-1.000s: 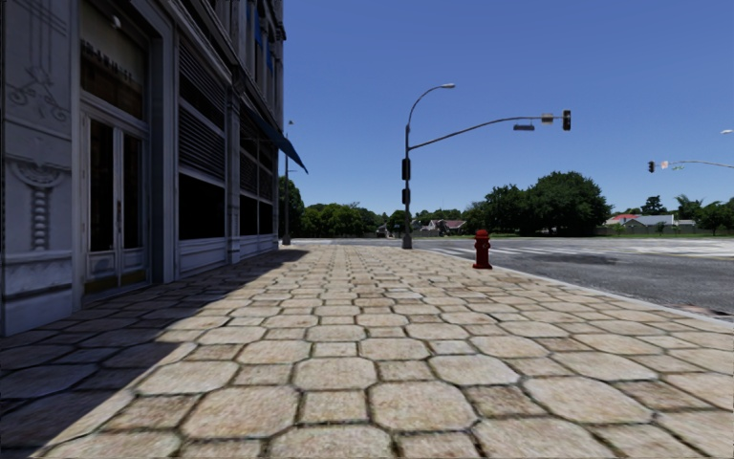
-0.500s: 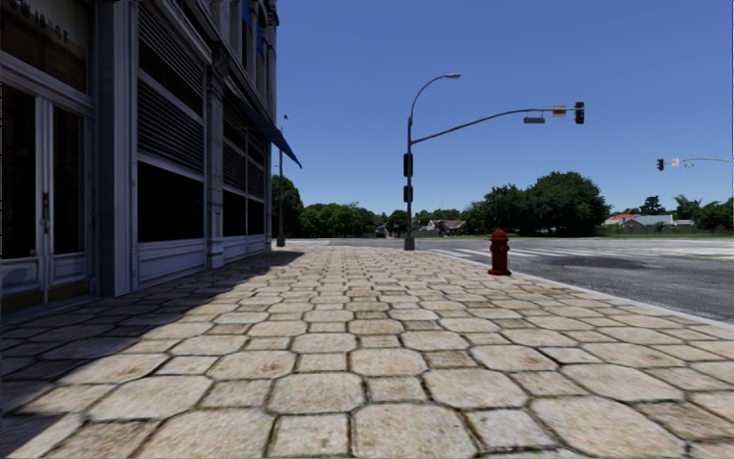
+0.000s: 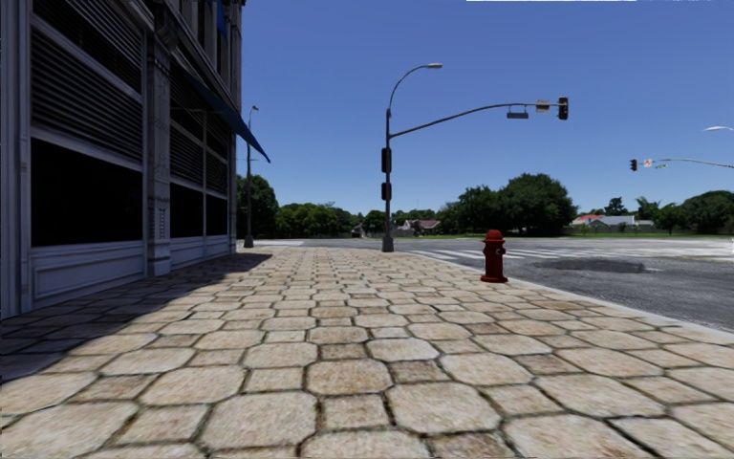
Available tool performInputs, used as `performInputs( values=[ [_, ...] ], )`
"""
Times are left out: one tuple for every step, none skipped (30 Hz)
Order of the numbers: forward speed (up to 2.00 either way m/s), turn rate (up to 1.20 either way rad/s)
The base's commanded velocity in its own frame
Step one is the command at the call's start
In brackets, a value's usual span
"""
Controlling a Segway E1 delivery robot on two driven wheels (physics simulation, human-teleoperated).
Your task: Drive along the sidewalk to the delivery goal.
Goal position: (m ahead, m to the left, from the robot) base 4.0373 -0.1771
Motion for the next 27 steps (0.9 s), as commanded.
performInputs(
  values=[
    [2.0,0.0],
    [2.0,0.0],
    [2.0,0.0],
    [2.0,0.0],
    [2.0,0.0],
    [2.0,0.0],
    [2.0,0.0],
    [2.0,0.0],
    [2.0,0.0],
    [2.0,0.0],
    [2.0,0.0],
    [2.0,0.0],
    [2.0,0.0],
    [2.0,0.0],
    [2.0,0.0],
    [2.0,0.0],
    [2.0,0.0],
    [2.0,0.0],
    [2.0,0.0],
    [2.0,0.0],
    [2.0,0.0],
    [2.0,0.0],
    [2.0,0.0],
    [2.0,0.0],
    [2.0,0.0],
    [2.0,0.0],
    [2.0,0.0]
  ],
)
